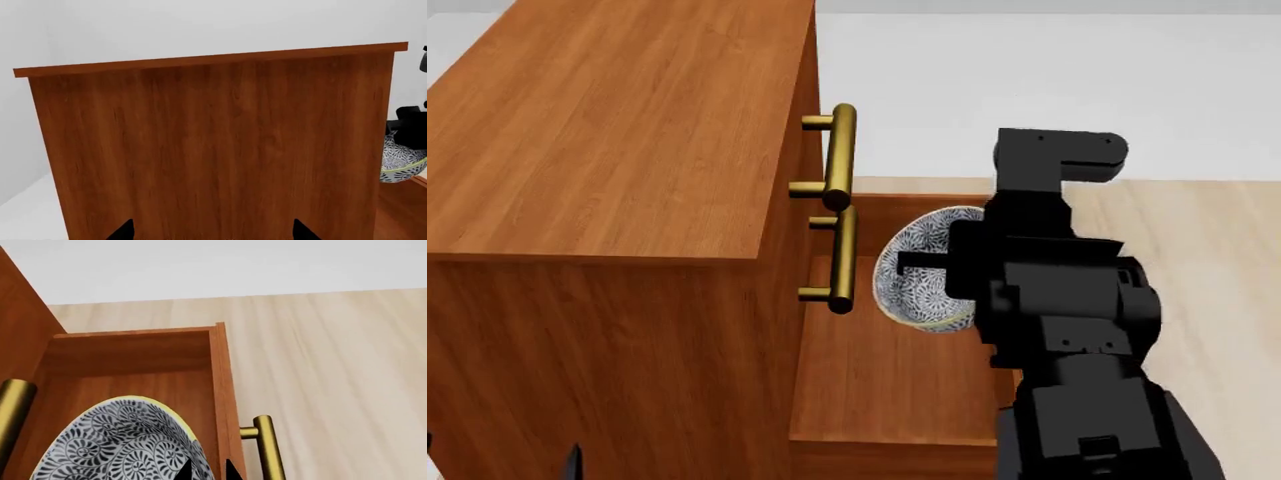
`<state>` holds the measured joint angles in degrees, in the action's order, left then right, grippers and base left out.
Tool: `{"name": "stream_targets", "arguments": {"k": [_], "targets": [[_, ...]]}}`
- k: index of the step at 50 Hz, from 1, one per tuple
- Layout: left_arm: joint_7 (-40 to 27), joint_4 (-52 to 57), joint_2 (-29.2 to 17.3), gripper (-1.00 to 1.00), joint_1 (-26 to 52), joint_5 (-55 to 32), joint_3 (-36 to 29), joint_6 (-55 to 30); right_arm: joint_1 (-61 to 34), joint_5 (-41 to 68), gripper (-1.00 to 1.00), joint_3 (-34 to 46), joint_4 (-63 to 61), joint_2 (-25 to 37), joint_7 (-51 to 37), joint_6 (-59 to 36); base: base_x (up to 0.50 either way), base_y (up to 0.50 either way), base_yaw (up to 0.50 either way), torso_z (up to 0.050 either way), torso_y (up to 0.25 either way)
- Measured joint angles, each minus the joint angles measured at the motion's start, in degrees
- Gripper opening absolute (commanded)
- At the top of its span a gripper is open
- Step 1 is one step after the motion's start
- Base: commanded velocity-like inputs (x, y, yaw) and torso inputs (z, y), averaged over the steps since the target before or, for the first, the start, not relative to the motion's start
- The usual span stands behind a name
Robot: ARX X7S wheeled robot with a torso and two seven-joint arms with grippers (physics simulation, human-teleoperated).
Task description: Put the bowl in the bottom drawer of the cabinet.
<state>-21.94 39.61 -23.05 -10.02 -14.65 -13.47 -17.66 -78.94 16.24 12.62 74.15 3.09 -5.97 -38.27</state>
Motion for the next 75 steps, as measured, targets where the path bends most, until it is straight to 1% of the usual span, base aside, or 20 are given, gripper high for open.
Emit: {"name": "stream_targets", "arguments": {"k": [16, 29, 53, 75], "targets": [[-0.17, -0.54, -0.06, 1.00, 0.25, -0.19, -0.17, 0.15, 1.53, -8.85, -1.00, -8.42, 0.85, -1.51, 1.99, 0.52, 0.00, 0.00, 0.00, 0.000, 0.000], [-0.43, -0.37, -0.28, 1.00, 0.23, -0.36, -0.15, 0.17, 2.83, -12.53, -1.00, -12.44, 0.85, -2.32, 3.03, 0.44, 0.00, 0.00, 0.00, 0.000, 0.001], [-0.76, -0.70, -0.58, 1.00, 0.39, -0.96, 0.03, 0.29, 5.06, -10.50, -1.00, -12.91, 0.85, -2.94, 3.86, 0.06, 0.00, 0.00, 0.00, 0.000, 0.000], [-1.18, -0.80, -0.80, 1.00, 0.41, -1.14, -0.14, 0.32, 6.87, -11.75, -1.00, -17.74, 0.85, -2.98, 4.40, -0.42, 0.00, 0.00, 0.00, 0.000, 0.000]]}}
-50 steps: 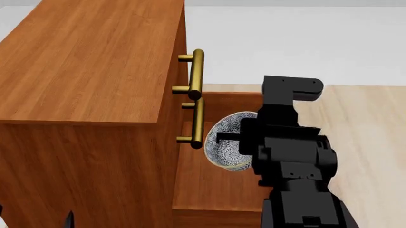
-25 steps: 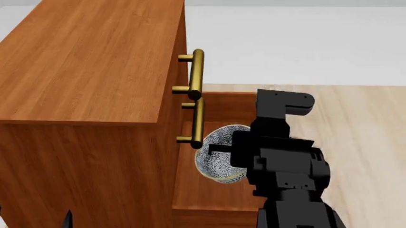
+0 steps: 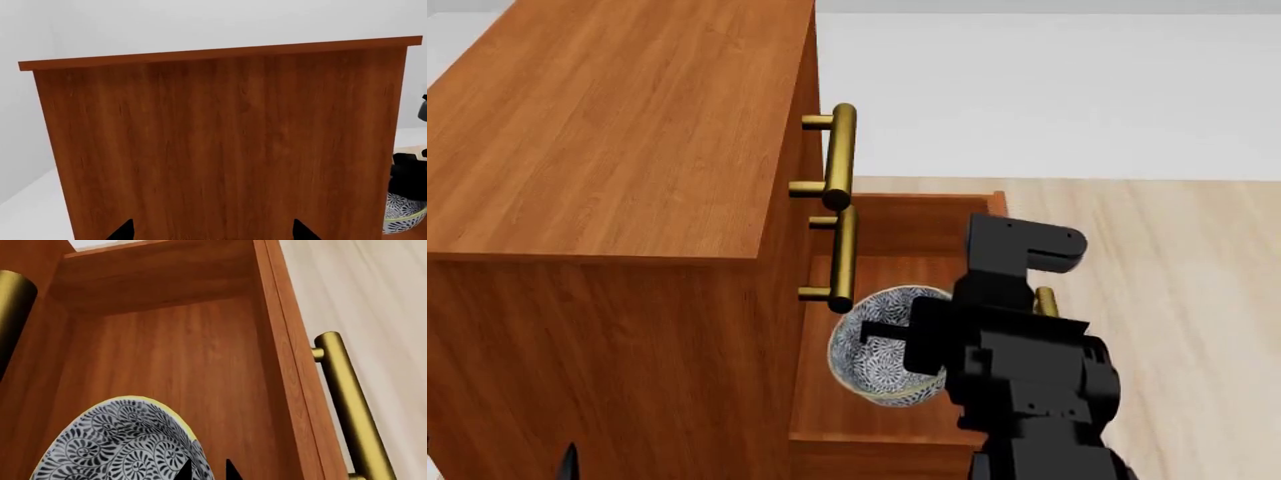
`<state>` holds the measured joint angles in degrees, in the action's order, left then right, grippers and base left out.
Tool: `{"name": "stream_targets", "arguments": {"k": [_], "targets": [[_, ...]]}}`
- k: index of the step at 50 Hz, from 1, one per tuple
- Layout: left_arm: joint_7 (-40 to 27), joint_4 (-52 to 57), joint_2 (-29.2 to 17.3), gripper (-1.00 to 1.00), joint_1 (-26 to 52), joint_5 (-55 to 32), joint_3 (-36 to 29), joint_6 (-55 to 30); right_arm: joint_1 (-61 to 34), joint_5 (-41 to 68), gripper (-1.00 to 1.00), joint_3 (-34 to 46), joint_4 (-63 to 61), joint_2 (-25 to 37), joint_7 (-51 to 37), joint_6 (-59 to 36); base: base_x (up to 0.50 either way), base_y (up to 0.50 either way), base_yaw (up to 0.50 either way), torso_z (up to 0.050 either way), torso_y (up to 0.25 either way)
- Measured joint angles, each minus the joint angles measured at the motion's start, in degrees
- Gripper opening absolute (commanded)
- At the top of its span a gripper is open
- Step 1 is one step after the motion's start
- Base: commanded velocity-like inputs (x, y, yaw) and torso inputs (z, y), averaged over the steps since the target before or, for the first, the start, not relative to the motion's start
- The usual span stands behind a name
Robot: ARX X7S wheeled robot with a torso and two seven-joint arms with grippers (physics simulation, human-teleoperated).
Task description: Put the bowl in the bottom drawer of the cabinet.
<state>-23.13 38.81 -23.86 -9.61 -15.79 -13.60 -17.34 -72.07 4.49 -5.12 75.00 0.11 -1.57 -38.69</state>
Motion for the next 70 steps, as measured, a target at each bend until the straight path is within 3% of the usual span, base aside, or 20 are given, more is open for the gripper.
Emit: {"name": "stream_targets", "arguments": {"k": [23, 24, 31, 53, 70], "targets": [[-0.32, -0.36, -0.20, 1.00, 0.32, -0.31, -0.17, -0.06, 1.50, -2.52, -1.00, -5.60, 0.00, 0.08, 0.27, -0.36, 0.00, 0.00, 0.00, 0.001, 0.000], [-0.33, -0.38, -0.20, 1.00, 0.34, -0.33, -0.17, -0.06, 1.56, -2.62, 1.00, -5.74, 0.00, 0.09, 0.28, -0.37, 0.00, 0.00, 0.00, 0.000, 0.000], [-0.37, -0.60, -0.24, 1.00, 0.45, -0.43, -0.25, -0.01, 0.70, -0.23, 1.00, -10.34, 0.00, -0.11, 3.17, -0.52, 0.00, 0.00, 0.00, 0.000, 0.000], [-0.60, -0.78, -0.46, 1.00, 0.57, -0.71, -0.44, 0.14, 0.59, 1.00, 1.00, -11.57, 0.01, -0.11, 2.00, 0.30, 0.00, 0.00, 0.00, 0.000, 0.000], [-0.65, -1.25, -0.54, 1.00, 0.75, -0.84, -0.71, 0.47, -2.78, -2.69, 1.00, -3.31, -0.01, 0.72, -1.42, 1.84, 0.00, 0.00, 0.00, 0.000, 0.000]]}}
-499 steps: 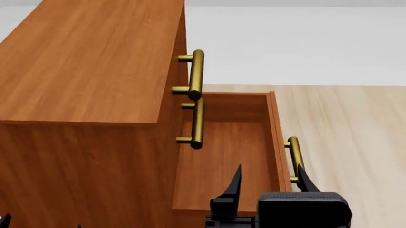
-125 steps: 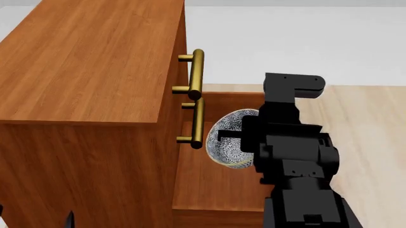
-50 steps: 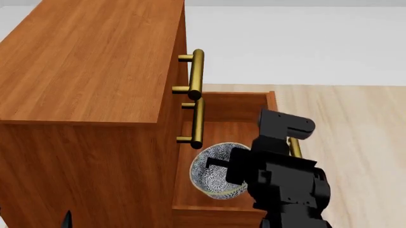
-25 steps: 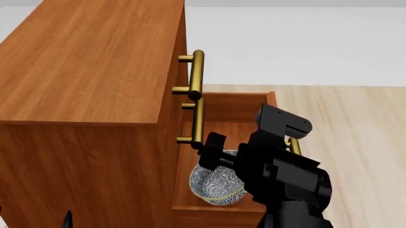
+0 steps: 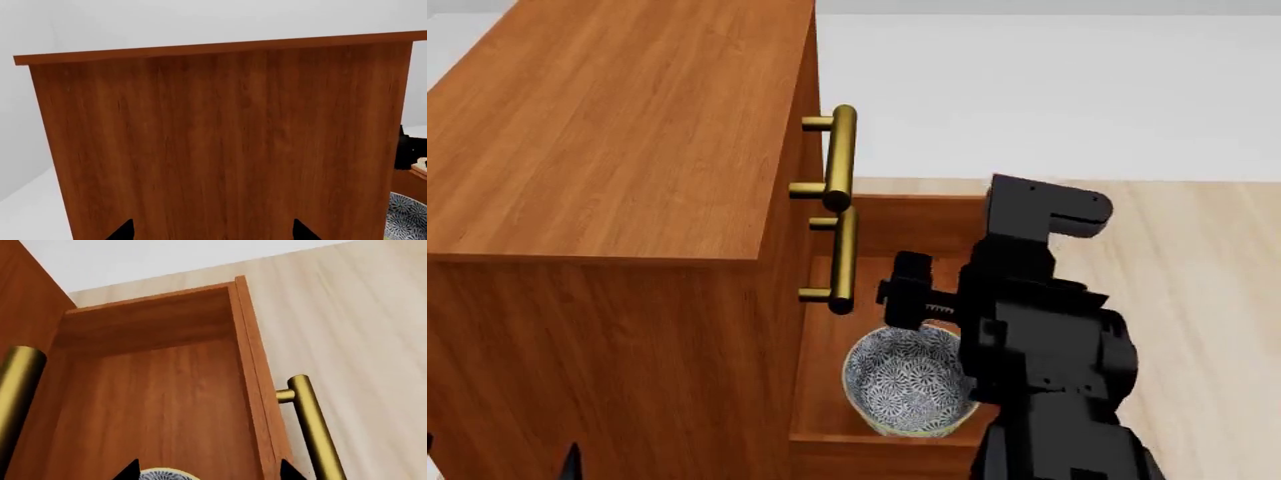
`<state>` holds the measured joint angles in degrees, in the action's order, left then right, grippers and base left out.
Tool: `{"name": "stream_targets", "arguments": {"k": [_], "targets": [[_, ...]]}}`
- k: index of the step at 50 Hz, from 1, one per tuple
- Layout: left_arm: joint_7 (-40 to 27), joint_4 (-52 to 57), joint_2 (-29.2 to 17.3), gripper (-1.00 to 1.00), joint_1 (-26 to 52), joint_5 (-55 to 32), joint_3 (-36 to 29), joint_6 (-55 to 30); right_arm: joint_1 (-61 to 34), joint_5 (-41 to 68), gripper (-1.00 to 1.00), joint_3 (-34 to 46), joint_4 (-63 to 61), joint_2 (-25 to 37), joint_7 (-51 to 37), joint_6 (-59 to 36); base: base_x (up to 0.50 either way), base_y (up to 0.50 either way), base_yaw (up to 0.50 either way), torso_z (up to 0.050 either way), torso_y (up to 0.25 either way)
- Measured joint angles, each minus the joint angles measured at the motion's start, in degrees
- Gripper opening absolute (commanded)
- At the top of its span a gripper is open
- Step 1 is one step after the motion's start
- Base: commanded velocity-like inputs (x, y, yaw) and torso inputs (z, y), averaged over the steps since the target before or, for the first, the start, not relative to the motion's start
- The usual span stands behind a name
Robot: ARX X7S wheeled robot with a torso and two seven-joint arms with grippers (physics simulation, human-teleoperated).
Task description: Put the bowl in the bottom drawer of the cabinet.
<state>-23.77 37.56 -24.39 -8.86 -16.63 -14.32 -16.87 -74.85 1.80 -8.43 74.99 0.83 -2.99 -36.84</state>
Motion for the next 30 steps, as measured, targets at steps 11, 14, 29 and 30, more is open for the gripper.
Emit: {"name": "stream_targets", "arguments": {"k": [11, 14, 29, 30], "targets": [[-0.12, -0.05, -0.13, 1.00, -0.01, -0.10, -0.09, 0.12, -2.14, -1.19, 1.00, 3.06, -0.02, 1.09, -1.23, 0.48, 0.00, 0.00, 0.00, 0.000, 0.000], [-0.17, -0.01, -0.16, 1.00, 0.04, -0.15, -0.11, 0.07, -2.54, -1.37, 1.00, 3.53, -0.02, 1.46, -1.50, 0.55, 0.00, 0.00, 0.00, 0.000, 0.000], [-0.37, 0.11, -0.37, 1.00, 0.32, -0.35, -0.21, -0.11, -3.55, -1.96, 1.00, 5.63, -0.02, 3.66, -2.28, 0.89, 0.00, 0.00, 0.00, 0.000, 0.000], [-0.38, 0.10, -0.38, 1.00, 0.33, -0.37, -0.19, -0.10, -3.58, -1.99, 1.00, 5.79, -0.02, 3.85, -2.26, 0.91, 0.00, 0.00, 0.00, 0.000, 0.000]]}}
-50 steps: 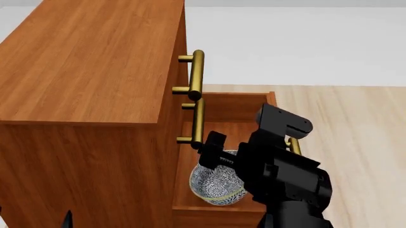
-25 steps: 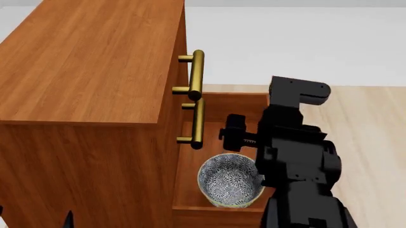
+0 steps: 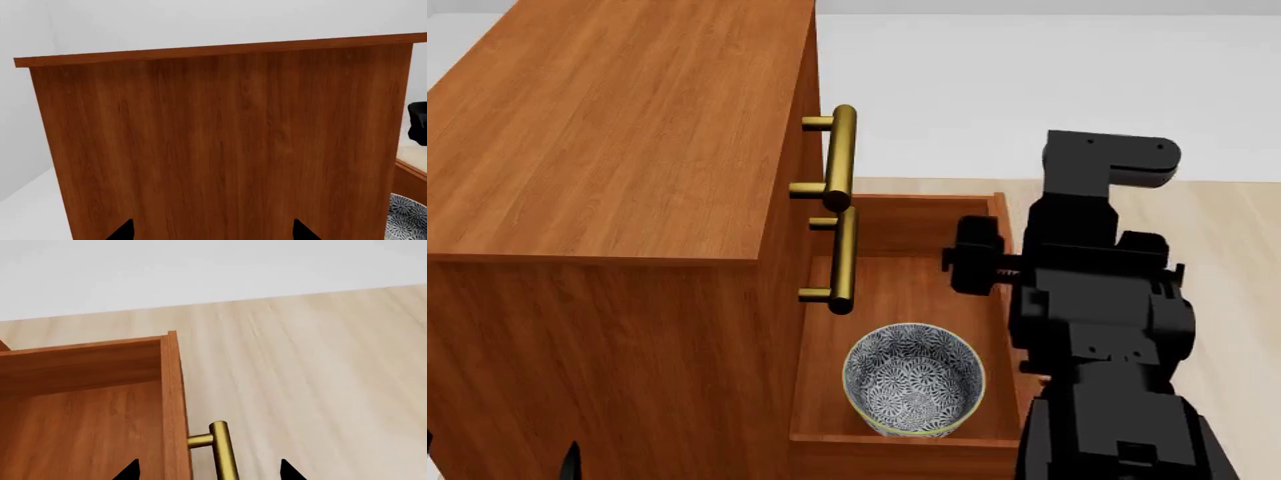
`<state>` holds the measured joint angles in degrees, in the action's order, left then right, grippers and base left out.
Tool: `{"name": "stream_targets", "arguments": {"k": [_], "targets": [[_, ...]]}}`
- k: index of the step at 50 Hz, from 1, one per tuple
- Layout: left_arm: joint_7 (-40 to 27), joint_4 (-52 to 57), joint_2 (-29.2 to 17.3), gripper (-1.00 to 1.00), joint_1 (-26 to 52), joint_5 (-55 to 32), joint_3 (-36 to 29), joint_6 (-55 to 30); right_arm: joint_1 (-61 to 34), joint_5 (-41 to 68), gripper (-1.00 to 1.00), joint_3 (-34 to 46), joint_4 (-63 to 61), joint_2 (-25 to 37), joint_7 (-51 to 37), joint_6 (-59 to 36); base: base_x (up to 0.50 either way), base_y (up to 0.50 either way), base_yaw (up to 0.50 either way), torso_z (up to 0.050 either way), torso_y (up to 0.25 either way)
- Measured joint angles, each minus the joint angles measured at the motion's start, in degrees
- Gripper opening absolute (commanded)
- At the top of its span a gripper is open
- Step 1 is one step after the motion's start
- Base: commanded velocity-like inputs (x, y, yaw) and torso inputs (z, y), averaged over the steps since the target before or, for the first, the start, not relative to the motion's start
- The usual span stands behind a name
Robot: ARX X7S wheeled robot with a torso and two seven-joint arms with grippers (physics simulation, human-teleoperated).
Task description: Put the bowl in the bottom drawer of the cabinet.
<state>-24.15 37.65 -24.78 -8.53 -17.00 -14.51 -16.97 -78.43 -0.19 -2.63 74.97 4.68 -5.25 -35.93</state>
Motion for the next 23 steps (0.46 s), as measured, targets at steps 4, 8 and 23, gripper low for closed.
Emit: {"name": "stream_targets", "arguments": {"k": [4, 8, 23], "targets": [[-0.03, -0.10, -0.06, 1.00, 0.04, -0.07, 0.04, 0.06, -0.14, -0.01, 1.00, 0.51, 0.00, 0.85, 0.01, 0.09, 0.00, 0.00, 0.00, 0.000, 0.000], [-0.01, -0.38, -0.06, 1.00, 0.10, -0.12, 0.01, 0.21, -0.21, -0.07, 1.00, 1.01, 0.00, 1.68, 0.07, 0.22, 0.00, 0.00, 0.00, 0.000, 0.000], [-0.02, -1.30, -0.10, 1.00, 0.20, -0.31, -0.05, 0.61, -0.50, -0.14, 1.00, 2.52, -0.01, 4.60, 0.81, 0.53, 0.00, 0.00, 0.00, 0.000, 0.000]]}}
